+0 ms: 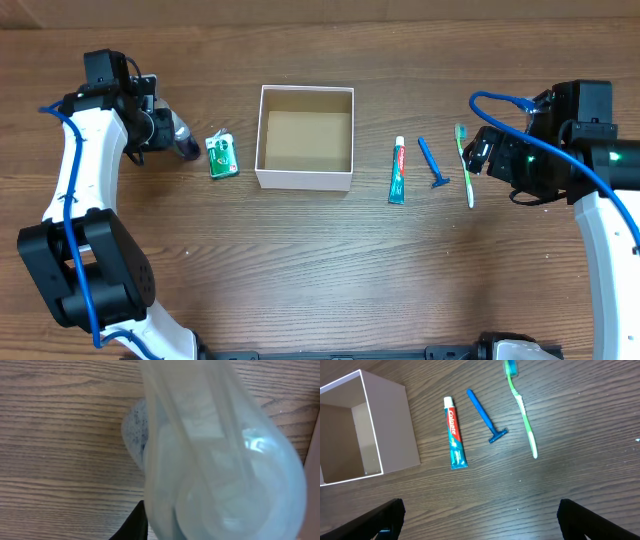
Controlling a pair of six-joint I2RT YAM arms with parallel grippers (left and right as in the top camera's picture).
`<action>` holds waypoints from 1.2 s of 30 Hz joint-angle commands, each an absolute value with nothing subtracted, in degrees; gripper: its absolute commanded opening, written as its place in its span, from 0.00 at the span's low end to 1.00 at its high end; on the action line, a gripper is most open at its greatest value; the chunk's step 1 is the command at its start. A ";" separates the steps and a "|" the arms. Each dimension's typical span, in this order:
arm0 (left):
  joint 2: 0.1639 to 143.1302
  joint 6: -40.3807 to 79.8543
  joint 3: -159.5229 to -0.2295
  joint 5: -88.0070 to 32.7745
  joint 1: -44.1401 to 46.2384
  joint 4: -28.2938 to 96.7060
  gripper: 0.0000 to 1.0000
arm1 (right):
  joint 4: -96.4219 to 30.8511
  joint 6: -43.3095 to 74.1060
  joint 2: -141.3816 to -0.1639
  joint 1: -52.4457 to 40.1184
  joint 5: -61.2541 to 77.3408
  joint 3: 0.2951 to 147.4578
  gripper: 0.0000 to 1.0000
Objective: Pack container
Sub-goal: 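Close the left gripper on the spray bottle and lift it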
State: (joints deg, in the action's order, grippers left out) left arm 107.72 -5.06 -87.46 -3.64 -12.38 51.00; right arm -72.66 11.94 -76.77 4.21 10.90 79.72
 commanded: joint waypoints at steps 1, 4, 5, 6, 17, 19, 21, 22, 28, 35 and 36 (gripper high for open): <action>107.87 -5.58 -88.36 -3.84 -12.34 51.35 0.19 | -72.36 11.75 -76.60 4.25 10.11 80.97 1.00; 107.87 -5.54 -88.36 -3.88 -12.34 52.25 0.29 | -72.34 11.75 -76.60 4.25 10.11 80.97 1.00; 107.87 -5.02 -88.36 -3.84 -12.32 52.84 0.40 | -72.34 11.75 -76.60 4.25 10.09 80.97 1.00; 107.87 -3.70 -88.36 -3.86 -12.32 53.49 0.45 | -72.34 11.75 -76.60 4.25 10.11 80.97 1.00; 107.79 21.41 -88.40 -7.16 -12.27 50.35 0.61 | -72.34 11.75 -76.60 4.25 10.11 80.97 1.00; 107.24 23.09 -89.06 -8.62 -12.19 49.82 0.60 | -72.34 11.75 -76.60 4.25 10.09 80.97 1.00; 105.89 23.20 -89.89 -8.08 -11.70 49.82 0.61 | -72.34 11.75 -76.60 4.25 10.11 80.97 1.00; 105.08 23.22 -90.24 -7.68 -11.44 49.76 0.62 | -72.34 11.73 -76.60 4.25 10.11 80.97 1.00; 100.36 27.83 -90.94 -3.44 -10.04 48.58 0.76 | -72.34 11.75 -76.60 4.25 10.11 80.97 1.00; 101.10 33.19 -90.91 -1.28 -10.04 47.33 0.79 | -72.34 11.75 -76.60 4.25 10.11 80.97 1.00; 101.27 33.91 -90.91 -0.89 -10.04 47.35 0.79 | -72.34 11.75 -76.60 4.25 10.11 80.97 1.00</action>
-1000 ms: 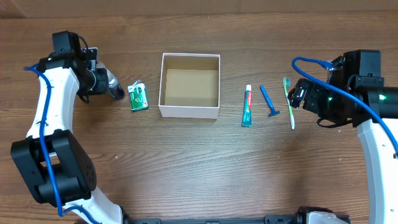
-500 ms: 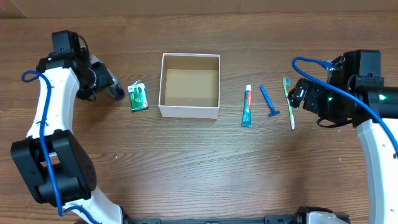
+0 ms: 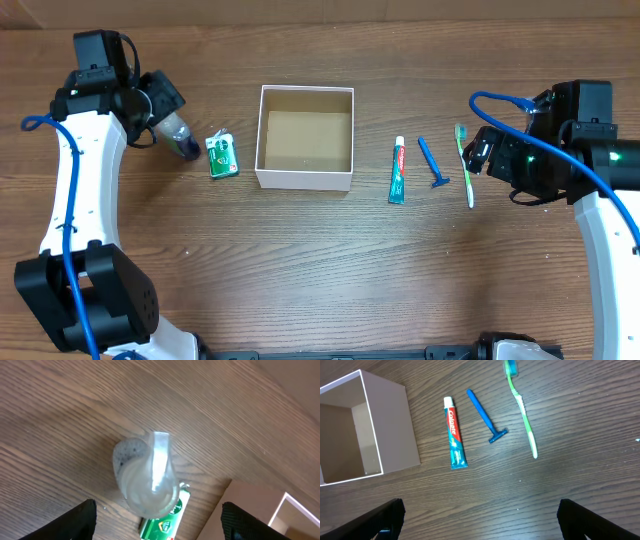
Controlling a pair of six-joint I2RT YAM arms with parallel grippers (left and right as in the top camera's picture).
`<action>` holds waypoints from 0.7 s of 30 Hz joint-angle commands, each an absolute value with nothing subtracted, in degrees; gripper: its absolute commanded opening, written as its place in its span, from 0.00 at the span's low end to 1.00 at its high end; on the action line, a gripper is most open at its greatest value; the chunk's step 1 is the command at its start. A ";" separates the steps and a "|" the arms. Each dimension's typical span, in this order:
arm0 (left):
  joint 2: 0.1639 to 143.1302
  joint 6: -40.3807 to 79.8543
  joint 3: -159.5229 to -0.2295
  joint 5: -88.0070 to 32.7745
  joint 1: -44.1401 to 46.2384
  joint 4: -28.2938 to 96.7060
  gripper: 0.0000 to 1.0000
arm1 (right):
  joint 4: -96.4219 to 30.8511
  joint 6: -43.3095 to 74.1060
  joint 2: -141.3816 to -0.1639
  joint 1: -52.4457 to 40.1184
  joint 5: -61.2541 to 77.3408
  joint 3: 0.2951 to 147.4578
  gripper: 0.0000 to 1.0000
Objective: Pack container
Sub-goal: 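Close the left gripper on the spray bottle and lift it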
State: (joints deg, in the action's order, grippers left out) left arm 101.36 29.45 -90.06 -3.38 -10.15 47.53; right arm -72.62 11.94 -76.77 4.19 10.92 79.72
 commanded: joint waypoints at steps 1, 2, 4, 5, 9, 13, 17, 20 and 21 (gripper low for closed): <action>101.58 34.57 -90.91 -0.80 -10.09 47.35 0.79 | -72.34 11.75 -76.60 4.25 10.11 80.97 1.00; 101.84 35.24 -90.91 -0.86 -10.09 47.40 0.79 | -72.34 11.75 -76.60 4.25 10.11 80.97 1.00; 102.78 36.51 -90.91 -0.89 -10.04 47.59 0.78 | -72.34 11.75 -76.60 4.25 10.11 80.97 1.00; 103.22 36.80 -90.91 -0.84 -10.04 47.68 0.78 | -72.34 11.75 -76.60 4.25 10.11 80.97 1.00; 106.54 38.20 -90.91 -1.54 -10.04 47.88 0.77 | -72.34 11.75 -76.60 4.25 10.11 80.97 1.00; 108.36 38.37 -90.91 -2.22 -10.04 47.33 0.74 | -72.34 11.75 -76.60 4.25 10.11 80.97 1.00; 109.51 38.37 -90.91 -2.17 -10.04 46.94 0.66 | -72.34 11.75 -76.60 4.25 10.11 80.97 1.00; 110.80 38.37 -90.91 -2.59 -10.04 46.06 0.63 | -72.34 11.75 -76.60 4.25 10.11 80.97 1.00; 111.61 38.37 -90.91 -2.83 -10.04 46.06 0.62 | -72.34 11.75 -76.60 4.25 10.11 80.97 1.00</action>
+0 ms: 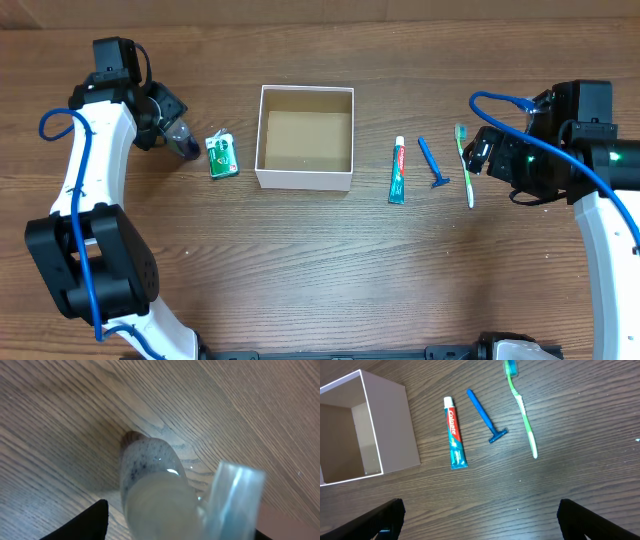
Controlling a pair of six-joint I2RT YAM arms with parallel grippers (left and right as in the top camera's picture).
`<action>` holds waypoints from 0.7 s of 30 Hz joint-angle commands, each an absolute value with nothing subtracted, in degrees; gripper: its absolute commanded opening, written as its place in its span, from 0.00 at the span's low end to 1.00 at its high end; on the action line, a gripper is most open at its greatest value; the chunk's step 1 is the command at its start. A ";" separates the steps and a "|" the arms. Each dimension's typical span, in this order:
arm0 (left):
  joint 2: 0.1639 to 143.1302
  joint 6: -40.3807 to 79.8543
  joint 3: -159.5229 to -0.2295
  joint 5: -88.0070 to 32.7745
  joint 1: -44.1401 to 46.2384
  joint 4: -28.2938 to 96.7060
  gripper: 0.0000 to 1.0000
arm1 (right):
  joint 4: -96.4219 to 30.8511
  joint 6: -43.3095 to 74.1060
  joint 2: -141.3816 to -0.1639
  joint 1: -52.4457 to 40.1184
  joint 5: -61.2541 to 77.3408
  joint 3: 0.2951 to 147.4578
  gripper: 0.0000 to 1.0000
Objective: Pack container
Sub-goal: 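Close the left gripper on the spray bottle and lift it, then carry the bottle into the box's left side and release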
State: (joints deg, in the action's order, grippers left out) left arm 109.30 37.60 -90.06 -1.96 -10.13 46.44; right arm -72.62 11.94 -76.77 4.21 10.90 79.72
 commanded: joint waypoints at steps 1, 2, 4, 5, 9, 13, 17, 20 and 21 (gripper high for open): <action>112.36 38.35 -90.91 -3.68 -10.04 46.06 0.61 | -72.34 11.75 -76.60 4.25 10.11 80.97 1.00; 112.88 38.35 -90.91 -4.19 -10.04 46.04 0.59 | -72.34 11.75 -76.60 4.25 10.11 80.97 1.00; 113.51 38.37 -90.91 -4.32 -10.04 45.95 0.57 | -72.34 11.75 -76.60 4.25 10.11 80.97 1.00; 113.60 38.35 -90.91 -4.29 -10.04 45.76 0.56 | -72.34 11.75 -76.60 4.25 10.11 80.97 1.00; 113.47 36.82 -90.91 -4.29 -10.04 44.95 0.44 | -72.34 11.75 -76.60 4.25 10.11 80.97 1.00; 113.45 32.93 -91.13 -4.36 -10.04 45.01 0.37 | -72.34 11.75 -76.60 4.25 10.11 80.97 1.00; 113.30 27.05 -93.27 -4.51 -10.02 48.27 0.35 | -72.34 11.75 -76.60 4.25 10.11 80.97 1.00; 113.08 22.39 -96.84 -4.51 -9.76 52.34 0.36 | -72.34 11.75 -76.60 4.25 10.11 80.97 1.00; 113.01 21.10 -98.19 -4.51 -9.52 53.78 0.36 | -72.34 11.75 -76.60 4.25 10.11 80.97 1.00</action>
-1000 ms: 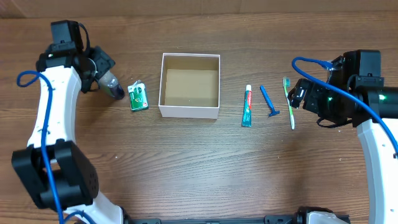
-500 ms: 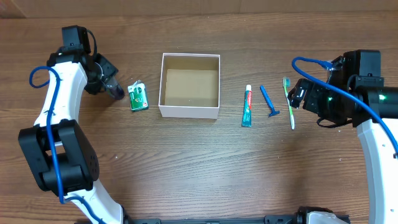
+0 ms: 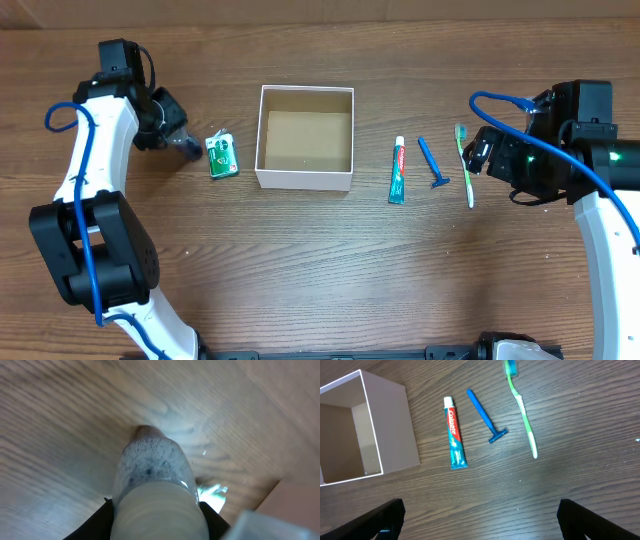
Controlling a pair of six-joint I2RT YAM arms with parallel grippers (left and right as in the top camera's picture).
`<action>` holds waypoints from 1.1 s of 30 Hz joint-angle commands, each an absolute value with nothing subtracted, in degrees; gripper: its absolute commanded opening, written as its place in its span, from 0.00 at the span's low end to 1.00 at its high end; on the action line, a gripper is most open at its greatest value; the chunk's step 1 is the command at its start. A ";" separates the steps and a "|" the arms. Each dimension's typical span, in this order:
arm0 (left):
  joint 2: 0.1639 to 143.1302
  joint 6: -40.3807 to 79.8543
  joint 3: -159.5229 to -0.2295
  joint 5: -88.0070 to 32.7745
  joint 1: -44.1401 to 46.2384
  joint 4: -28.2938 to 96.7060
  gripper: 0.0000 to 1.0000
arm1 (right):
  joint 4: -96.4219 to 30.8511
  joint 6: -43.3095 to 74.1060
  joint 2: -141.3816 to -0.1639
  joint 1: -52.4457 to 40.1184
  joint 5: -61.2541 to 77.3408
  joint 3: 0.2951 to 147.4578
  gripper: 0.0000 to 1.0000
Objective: Pack container
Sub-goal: 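Carry the bottle into the box's left side and release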
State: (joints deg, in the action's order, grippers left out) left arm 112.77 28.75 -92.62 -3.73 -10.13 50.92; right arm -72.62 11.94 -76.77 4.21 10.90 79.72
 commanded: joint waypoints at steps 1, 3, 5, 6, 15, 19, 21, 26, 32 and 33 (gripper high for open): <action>113.01 19.94 -99.63 -4.51 -9.10 55.24 0.36 | -72.34 11.75 -76.60 4.25 10.11 80.97 1.00; 112.81 17.87 -102.96 -4.51 -7.99 58.59 0.36 | -72.34 11.75 -76.60 4.25 10.11 80.97 1.00; 112.51 15.73 -106.06 -4.51 -6.74 61.34 0.36 | -72.34 11.75 -76.60 4.25 10.11 80.97 1.00; 112.33 14.39 -108.25 -4.54 -5.78 63.24 0.36 | -72.34 11.75 -76.60 4.25 10.11 80.97 1.00; 111.50 8.54 -128.18 -3.53 7.46 76.99 0.36 | -72.34 11.75 -76.60 4.25 10.11 80.97 1.00; 111.50 7.68 -130.76 -0.38 14.04 75.57 0.37 | -72.34 11.75 -76.60 4.25 10.11 80.97 1.00; 111.72 7.70 -130.41 1.48 16.60 74.06 0.38 | -72.34 11.75 -76.60 4.25 10.11 80.97 1.00; 114.15 8.69 -128.75 3.20 19.09 72.60 0.42 | -72.34 11.75 -76.60 4.25 10.11 80.97 1.00; 120.20 9.23 -128.40 3.18 18.98 73.52 0.42 | -72.34 11.75 -76.60 4.25 10.11 80.97 1.00; 121.25 9.23 -128.40 3.18 19.00 73.91 0.42 | -72.34 11.75 -76.58 4.25 10.11 80.97 1.00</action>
